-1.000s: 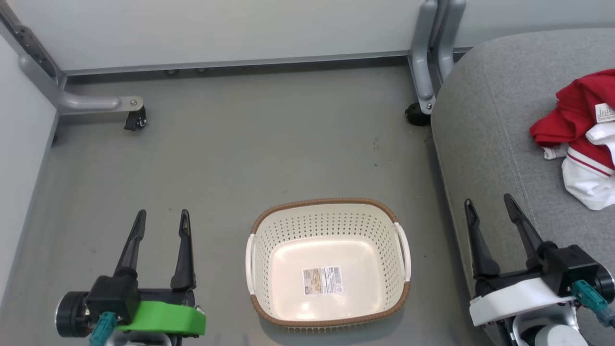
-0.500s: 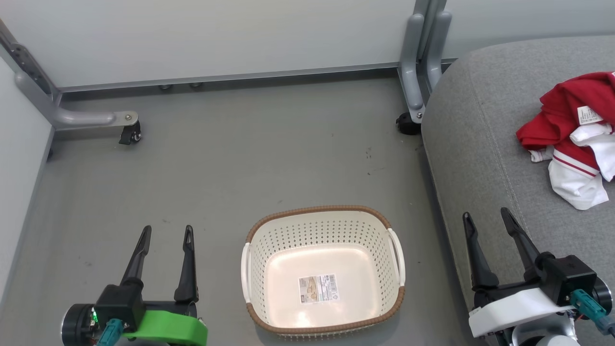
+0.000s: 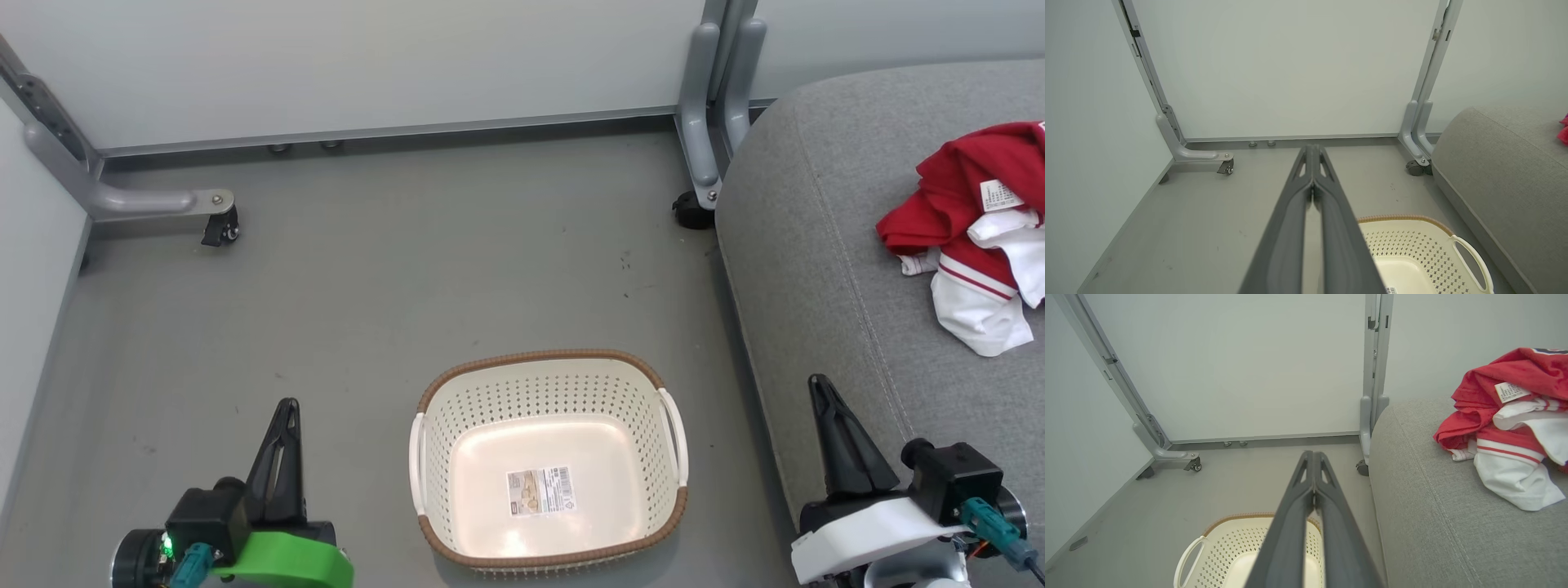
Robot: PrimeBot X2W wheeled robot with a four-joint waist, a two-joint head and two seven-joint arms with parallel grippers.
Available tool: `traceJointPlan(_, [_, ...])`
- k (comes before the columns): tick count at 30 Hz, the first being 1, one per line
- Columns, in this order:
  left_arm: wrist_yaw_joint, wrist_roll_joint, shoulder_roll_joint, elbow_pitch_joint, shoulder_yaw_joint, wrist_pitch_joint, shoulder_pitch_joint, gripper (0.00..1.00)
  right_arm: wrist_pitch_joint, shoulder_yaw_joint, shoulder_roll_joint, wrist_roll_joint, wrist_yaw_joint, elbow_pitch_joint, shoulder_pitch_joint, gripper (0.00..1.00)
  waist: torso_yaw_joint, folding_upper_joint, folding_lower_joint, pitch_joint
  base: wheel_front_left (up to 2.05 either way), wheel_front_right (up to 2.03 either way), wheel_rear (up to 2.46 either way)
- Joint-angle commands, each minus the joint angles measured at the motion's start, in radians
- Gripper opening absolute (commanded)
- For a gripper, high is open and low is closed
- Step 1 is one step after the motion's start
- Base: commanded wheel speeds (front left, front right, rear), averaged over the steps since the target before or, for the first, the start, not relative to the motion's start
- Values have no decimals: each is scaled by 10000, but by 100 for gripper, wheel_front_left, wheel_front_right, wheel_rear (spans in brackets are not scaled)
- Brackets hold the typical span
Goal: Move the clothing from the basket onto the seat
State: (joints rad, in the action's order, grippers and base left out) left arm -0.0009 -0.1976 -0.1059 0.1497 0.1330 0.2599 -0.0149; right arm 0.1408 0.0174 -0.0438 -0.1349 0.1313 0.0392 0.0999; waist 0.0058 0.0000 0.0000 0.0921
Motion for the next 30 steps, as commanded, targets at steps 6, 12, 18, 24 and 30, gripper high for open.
traceJointPlan(6, [-134, -1528, 4, -39, -202, -316, 116, 0, -133, 7, -133, -1654, -1, -115, -191, 0, -3, 0, 0, -49, 0, 0, 0])
traceJointPlan(12, [-236, -2629, 12, 68, -342, -565, 231, 0, -249, 7, -214, -2850, -1, -362, -384, 0, -6, 0, 0, -92, 0, 0, 0])
traceJointPlan(18, [-333, -3661, 24, 166, -482, -800, 339, 0, -366, -7, -273, -3958, -1, -572, -542, 0, -9, 0, 0, -135, 0, 0, 0])
traceJointPlan(24, [-422, -4618, 39, 245, -613, -1022, 436, 0, -487, -33, -320, -4983, -2, -766, -674, 0, -11, 0, 0, -177, 0, 0, 0])
traceJointPlan(30, [-503, -5507, 58, 291, -742, -1236, 509, 0, -605, -67, -360, -5929, -2, -940, -807, 0, -14, 0, 0, -219, 0, 0, 0])
